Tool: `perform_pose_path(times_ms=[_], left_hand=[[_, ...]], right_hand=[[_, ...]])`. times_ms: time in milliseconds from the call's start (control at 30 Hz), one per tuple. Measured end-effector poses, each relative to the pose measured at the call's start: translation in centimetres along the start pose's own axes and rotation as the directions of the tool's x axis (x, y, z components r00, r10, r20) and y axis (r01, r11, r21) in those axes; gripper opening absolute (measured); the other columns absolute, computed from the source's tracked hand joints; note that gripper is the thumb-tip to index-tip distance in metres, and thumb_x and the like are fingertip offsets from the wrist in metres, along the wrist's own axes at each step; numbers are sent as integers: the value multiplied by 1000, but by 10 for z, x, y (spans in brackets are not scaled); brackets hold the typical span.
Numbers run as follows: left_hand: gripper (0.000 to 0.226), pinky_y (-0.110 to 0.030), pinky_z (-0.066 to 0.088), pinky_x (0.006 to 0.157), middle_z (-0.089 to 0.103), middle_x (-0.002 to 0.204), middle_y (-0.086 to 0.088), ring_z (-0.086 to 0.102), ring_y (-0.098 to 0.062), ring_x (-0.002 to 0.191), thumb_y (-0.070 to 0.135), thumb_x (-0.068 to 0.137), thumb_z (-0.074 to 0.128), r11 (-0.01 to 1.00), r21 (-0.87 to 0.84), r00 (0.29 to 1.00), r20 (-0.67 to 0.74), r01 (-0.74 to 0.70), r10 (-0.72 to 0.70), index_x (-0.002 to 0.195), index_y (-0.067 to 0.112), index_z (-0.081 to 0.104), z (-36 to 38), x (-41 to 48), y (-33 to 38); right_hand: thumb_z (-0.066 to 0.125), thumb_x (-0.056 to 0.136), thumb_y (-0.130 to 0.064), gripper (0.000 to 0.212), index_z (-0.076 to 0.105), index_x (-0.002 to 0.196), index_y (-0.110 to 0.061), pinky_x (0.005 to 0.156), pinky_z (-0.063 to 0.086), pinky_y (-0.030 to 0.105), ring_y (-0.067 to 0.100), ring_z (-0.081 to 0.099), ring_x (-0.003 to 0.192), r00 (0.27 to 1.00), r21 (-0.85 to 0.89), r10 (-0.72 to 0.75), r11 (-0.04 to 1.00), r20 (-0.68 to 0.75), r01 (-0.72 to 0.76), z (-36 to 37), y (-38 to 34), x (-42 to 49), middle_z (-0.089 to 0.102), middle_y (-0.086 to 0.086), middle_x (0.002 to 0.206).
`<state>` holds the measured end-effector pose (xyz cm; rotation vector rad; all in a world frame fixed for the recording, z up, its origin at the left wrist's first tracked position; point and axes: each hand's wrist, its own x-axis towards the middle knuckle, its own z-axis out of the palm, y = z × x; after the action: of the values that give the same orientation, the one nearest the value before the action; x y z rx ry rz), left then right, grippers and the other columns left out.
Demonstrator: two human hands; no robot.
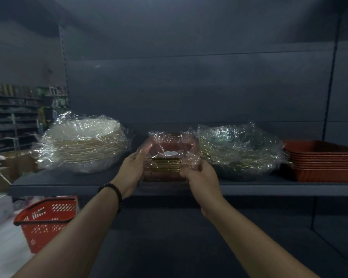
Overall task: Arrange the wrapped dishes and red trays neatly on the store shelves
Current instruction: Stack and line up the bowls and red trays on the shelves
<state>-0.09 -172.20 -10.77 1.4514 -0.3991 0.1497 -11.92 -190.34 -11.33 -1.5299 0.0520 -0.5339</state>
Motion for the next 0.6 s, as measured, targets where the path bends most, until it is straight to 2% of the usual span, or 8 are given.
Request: perform_pose_path(times_ms=[67, 167, 233, 300, 367, 433, 500, 600], left_hand=[[47, -45, 64, 87, 81, 113, -14, 79, -37, 102, 48, 111, 45, 1000, 14, 1000, -1, 11, -11, 128, 12, 69, 2, -2, 1], [44, -22, 55, 55, 82, 97, -9, 80, -22, 77, 41, 115, 39, 999, 50, 1000, 26, 2, -3, 120, 12, 71, 5, -9, 7], [46, -22, 52, 57, 81, 90, -6, 78, -17, 72, 46, 113, 40, 995, 97, 999, 50, -6, 1, 109, 16, 74, 1, -15, 10], [46, -30, 55, 71, 81, 94, -9, 76, -26, 84, 49, 111, 44, 991, 128, 999, -8, -30, 31, 103, 17, 75, -13, -22, 14], [37, -38, 53, 83, 77, 107, -9, 71, -33, 100, 48, 108, 51, 994, 108, 993, -109, -33, 45, 105, 20, 74, -36, -23, 12], [26, -33, 52, 83, 70, 114, -7, 66, -27, 103, 37, 109, 55, 999, 37, 978, -206, -22, 29, 117, 17, 71, -62, -29, 14], [22, -33, 51, 79, 69, 108, -6, 64, -24, 96, 26, 109, 57, 1000, 4, 958, -286, -20, 20, 120, 11, 67, -92, -35, 15], [7, -32, 47, 70, 62, 90, -5, 60, -18, 77, 15, 108, 57, 999, -13, 913, -406, -46, 37, 107, 12, 62, -139, -42, 15]], right_hand=[[72, 84, -16, 34, 64, 114, -32, 88, 53, 32, 12, 68, 102, 997, -73, -56, 996, -44, 53, 5, -1, -12, 73, -9, 108], [69, 78, -24, 63, 53, 138, -37, 110, 50, 44, 16, 59, 122, 986, -214, -150, 968, -65, 133, 14, -2, -27, 57, -6, 133], [69, 84, -22, 76, 37, 153, -34, 121, 35, 45, 19, 40, 138, 969, -368, -233, 911, -82, 188, 19, -4, -36, 39, -7, 144], [68, 87, -24, 70, 36, 150, -32, 124, 23, 43, 17, 26, 144, 927, -515, -371, 805, -49, 295, 27, -8, -45, 30, -8, 148], [65, 88, -24, 50, 46, 133, -33, 119, 28, 39, 10, 30, 134, 877, -519, -480, 742, 31, 424, 41, -14, -53, 31, -18, 135], [61, 89, -24, 27, 55, 115, -31, 105, 46, 37, 8, 44, 115, 838, -482, -529, 703, 136, 522, 59, -19, -53, 42, -19, 118], [57, 91, -25, 17, 59, 108, -27, 86, 56, 41, 10, 58, 97, 825, -424, -477, 708, 304, 565, 84, -23, -52, 57, -13, 103], [57, 94, -25, 25, 61, 119, -26, 82, 60, 40, 13, 64, 95, 842, -329, -273, 829, 466, 451, 127, -22, -47, 64, -7, 103]])
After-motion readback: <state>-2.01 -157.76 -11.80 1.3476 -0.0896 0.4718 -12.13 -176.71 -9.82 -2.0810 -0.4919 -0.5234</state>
